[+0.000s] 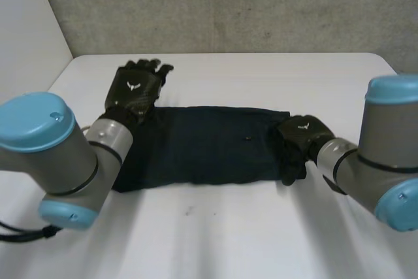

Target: Fold the shorts.

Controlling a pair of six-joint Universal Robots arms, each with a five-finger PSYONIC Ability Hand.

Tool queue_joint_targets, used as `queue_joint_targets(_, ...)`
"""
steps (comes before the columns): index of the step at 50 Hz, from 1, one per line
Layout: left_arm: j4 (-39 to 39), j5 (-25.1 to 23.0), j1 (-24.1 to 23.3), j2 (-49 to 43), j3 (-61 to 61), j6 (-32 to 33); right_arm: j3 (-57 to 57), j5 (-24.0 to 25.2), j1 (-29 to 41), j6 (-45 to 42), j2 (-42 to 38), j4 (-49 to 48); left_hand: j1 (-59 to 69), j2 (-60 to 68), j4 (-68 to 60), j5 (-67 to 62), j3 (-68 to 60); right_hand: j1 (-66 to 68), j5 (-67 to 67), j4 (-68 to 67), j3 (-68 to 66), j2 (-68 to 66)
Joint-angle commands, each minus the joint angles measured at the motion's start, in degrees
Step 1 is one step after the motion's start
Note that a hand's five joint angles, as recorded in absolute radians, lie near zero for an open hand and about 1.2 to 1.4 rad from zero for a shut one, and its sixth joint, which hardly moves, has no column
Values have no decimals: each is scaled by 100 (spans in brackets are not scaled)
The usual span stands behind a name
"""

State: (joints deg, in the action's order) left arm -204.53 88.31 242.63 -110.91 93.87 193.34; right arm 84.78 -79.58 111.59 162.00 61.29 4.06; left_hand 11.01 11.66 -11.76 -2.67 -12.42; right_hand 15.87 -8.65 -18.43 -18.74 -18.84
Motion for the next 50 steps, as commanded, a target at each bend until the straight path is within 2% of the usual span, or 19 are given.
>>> queue_joint_targets(1,791,-60,-22,131,141,-94,56,-49,-102,-45,-671,-915,-79,-144,154,246,221,3165,-2887,-2909,-2878,-2868)
queue_joint_targets(2,853,-68,-22,140,141,-121,-5,-58,-181,-63,-784,-924,-63,-128,137,229,204,5204,-4926,-4949,-4917,-4907)
queue_joint_targets(3,958,-77,-14,149,141,-191,-41,-84,-217,-63,-803,-924,-79,-144,154,246,221,6401,-6123,-6145,-6114,-6104)
queue_joint_targets(8,1029,-68,21,237,132,-393,-59,-268,-454,-98,-628,-915,-79,-144,154,246,221,6413,-6135,-6157,-6126,-6116)
queue_joint_targets(12,1064,-77,48,360,132,-437,90,-295,-665,-300,-110,-819,-63,-128,137,229,204,6413,-6135,-6157,-6126,-6116)
queue_joint_targets(16,1099,-77,136,544,149,-437,258,-330,-928,-1124,268,-617,-79,-145,154,246,221,6413,-6135,-6157,-6126,-6116)
queue_joint_targets(22,1108,-77,276,799,202,-438,135,-585,-1025,-3102,462,-414,-79,-145,154,246,221,6413,-6135,-6157,-6126,-6116)
queue_joint_targets(24,1108,-77,276,834,202,-437,56,-664,-885,-3419,489,-476,-79,-145,154,246,221,6413,-6135,-6157,-6126,-6116)
queue_joint_targets(27,1099,-51,268,878,185,-446,-286,-682,-184,-3640,568,-616,-79,-145,154,246,221,6413,-6135,-6157,-6126,-6116)
queue_joint_targets(31,1082,-16,241,931,167,-464,-603,-358,880,-3728,445,-801,-79,-145,154,246,221,6413,-6135,-6157,-6126,-6116)
queue_joint_targets(34,1064,2,224,993,132,-534,-621,283,1513,-3789,103,-1055,-79,-145,154,246,221,6413,-6135,-6157,-6126,-6116)
queue_joint_targets(35,1064,-7,215,1010,132,-569,-586,677,1723,-3851,-11,-1143,-79,-145,154,246,221,6413,-6135,-6157,-6126,-6116)
queue_joint_targets(39,1029,46,206,1089,88,-648,-455,1522,1989,-3974,-196,-1188,-79,-145,154,246,221,6403,-6124,-6147,-6116,-6105)
queue_joint_targets(41,1029,90,215,1107,0,-666,-393,1734,1998,-3948,-206,-1179,-79,-145,154,246,221,5198,-4920,-4943,-4911,-4901)
queue_joint_targets(42,1029,107,224,1107,-35,-666,-375,1805,1998,-3922,-206,-1170,-79,-145,154,246,221,4209,-3930,-3953,-3922,-3911)
queue_joint_targets(43,1029,125,224,1107,-79,-666,-349,1823,1998,-3861,-153,-1162,-79,-145,154,246,221,2234,-1955,-1978,-1947,-1936)
queue_joint_targets(46,1038,160,215,1063,-193,-666,-401,1727,2007,-3492,-109,-1161,-63,-128,137,229,204,-66,345,322,353,364)
queue_joint_targets(47,1038,169,215,1054,-202,-666,-462,1605,1981,-3012,-57,-1170,-63,-128,137,229,204,-587,865,843,874,884)
queue_joint_targets(50,1038,160,171,1019,-316,-649,-603,1376,1718,-1948,110,-1179,-46,-111,121,212,187,-587,865,843,874,884)
